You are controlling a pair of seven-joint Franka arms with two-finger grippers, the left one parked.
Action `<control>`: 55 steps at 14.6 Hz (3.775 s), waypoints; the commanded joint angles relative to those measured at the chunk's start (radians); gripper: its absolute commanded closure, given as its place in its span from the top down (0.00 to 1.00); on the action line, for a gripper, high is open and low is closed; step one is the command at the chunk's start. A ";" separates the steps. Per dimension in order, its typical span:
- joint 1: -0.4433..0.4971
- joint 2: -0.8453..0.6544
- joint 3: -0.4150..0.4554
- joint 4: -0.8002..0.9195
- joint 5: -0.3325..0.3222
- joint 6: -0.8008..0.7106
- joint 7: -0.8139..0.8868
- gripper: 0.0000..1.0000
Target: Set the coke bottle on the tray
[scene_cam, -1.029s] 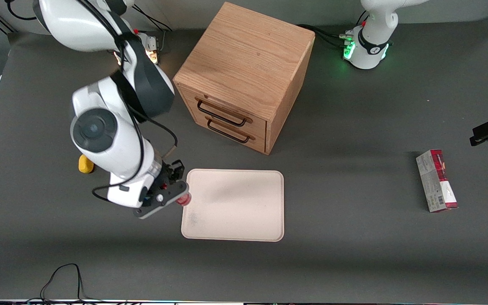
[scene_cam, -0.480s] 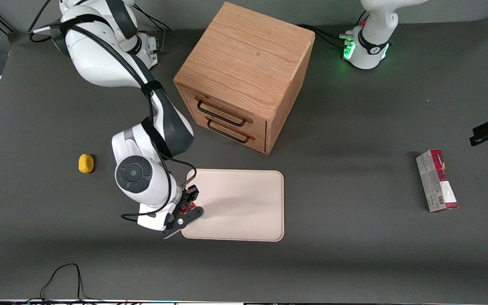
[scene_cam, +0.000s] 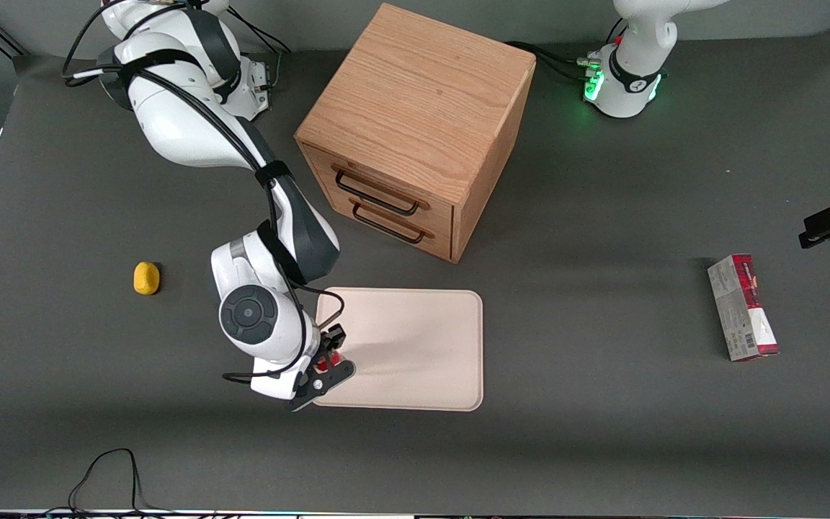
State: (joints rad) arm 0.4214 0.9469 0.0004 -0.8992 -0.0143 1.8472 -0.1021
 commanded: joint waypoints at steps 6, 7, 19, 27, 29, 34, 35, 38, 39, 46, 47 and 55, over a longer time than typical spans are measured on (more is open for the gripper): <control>0.000 -0.003 0.003 0.026 -0.009 0.004 0.033 1.00; 0.003 -0.011 0.000 0.026 -0.009 -0.005 0.048 1.00; -0.001 -0.382 -0.002 0.020 -0.053 -0.420 0.082 1.00; -0.194 -0.773 -0.037 -0.435 0.020 -0.383 0.079 1.00; -0.265 -0.871 -0.031 -0.573 0.040 -0.327 0.078 1.00; -0.430 -0.996 0.013 -0.736 0.056 -0.284 0.067 1.00; -0.446 -1.001 0.016 -0.739 0.056 -0.284 0.065 1.00; -0.447 -1.001 -0.003 -0.733 0.053 -0.283 0.065 1.00; -0.447 -0.993 -0.019 -0.728 0.053 -0.280 0.064 1.00; -0.441 -0.973 -0.022 -0.727 0.037 -0.257 0.062 1.00; -0.441 -0.973 -0.023 -0.727 0.034 -0.257 0.062 1.00; -0.405 -0.975 -0.065 -0.730 0.027 -0.266 0.073 1.00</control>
State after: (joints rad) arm -0.0036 -0.0168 -0.0496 -1.6151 0.0203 1.5723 -0.0424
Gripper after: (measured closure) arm 0.000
